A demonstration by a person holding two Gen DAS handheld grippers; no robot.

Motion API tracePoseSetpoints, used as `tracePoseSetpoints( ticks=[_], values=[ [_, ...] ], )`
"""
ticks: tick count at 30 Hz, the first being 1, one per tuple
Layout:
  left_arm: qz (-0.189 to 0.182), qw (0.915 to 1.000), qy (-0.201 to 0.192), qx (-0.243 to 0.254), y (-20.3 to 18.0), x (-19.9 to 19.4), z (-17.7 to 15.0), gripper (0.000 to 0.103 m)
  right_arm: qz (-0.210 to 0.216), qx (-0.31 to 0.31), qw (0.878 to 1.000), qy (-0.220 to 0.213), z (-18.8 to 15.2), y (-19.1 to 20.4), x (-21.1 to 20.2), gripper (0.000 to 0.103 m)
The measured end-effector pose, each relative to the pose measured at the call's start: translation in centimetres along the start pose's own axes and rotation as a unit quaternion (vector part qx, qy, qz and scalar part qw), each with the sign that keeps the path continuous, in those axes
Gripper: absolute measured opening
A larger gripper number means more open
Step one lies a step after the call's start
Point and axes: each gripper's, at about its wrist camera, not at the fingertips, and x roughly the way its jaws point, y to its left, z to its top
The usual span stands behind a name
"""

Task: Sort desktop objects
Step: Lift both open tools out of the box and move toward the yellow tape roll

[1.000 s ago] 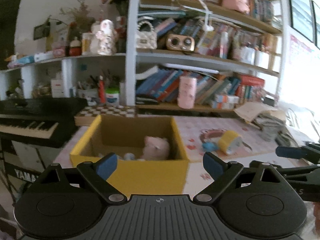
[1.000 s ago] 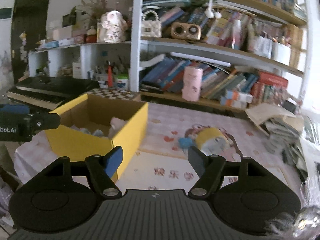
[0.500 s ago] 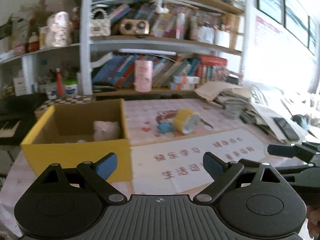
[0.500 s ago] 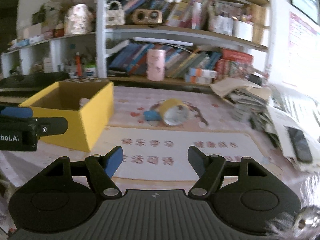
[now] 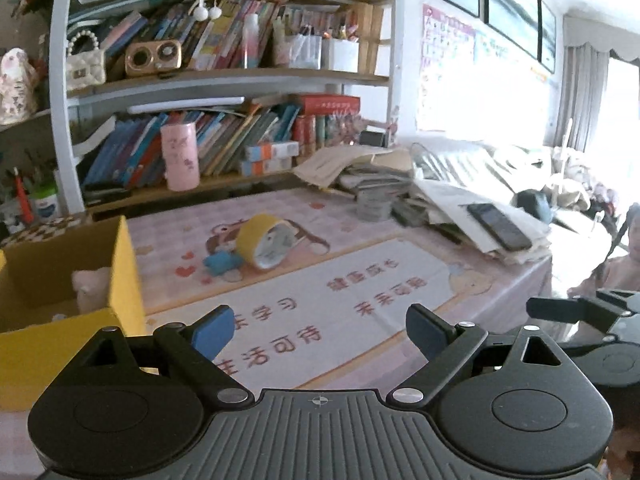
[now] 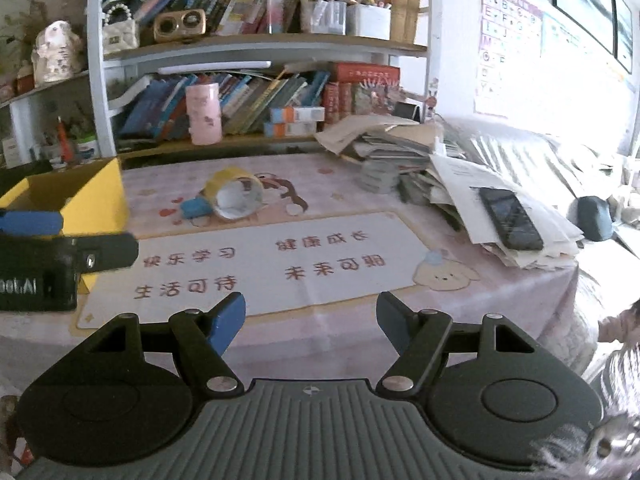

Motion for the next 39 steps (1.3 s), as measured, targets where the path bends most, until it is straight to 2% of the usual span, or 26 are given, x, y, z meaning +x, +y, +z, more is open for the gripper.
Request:
tracePoseSetpoints(
  ticks=[16, 25, 30, 39],
  values=[
    [0.027, 0.9987, 0.037, -0.021, 0.6, 0.7, -2.5, 0.095, 0.031, -0.032, 0.999, 0.029, -0.3, 1.4, 2.4, 0.071],
    [0.040, 0.9985, 0.032, -0.021, 0.9, 3.7, -1.3, 0.095, 0.044, -0.038, 0.998, 0.032, 1.4, 0.4, 6.0, 0.071],
    [0.050, 0.9975, 0.043, -0.026, 1.0, 6.1, -0.5, 0.095, 0.060, -0.044, 0.996, 0.041, 2.6, -0.4, 8.9, 0.071],
    [0.087, 0.9937, 0.058, -0.042, 0.9, 10.1, 1.5, 0.095, 0.091, -0.051, 0.993, 0.062, 5.3, -2.4, 14.2, 0.071]
  ],
)
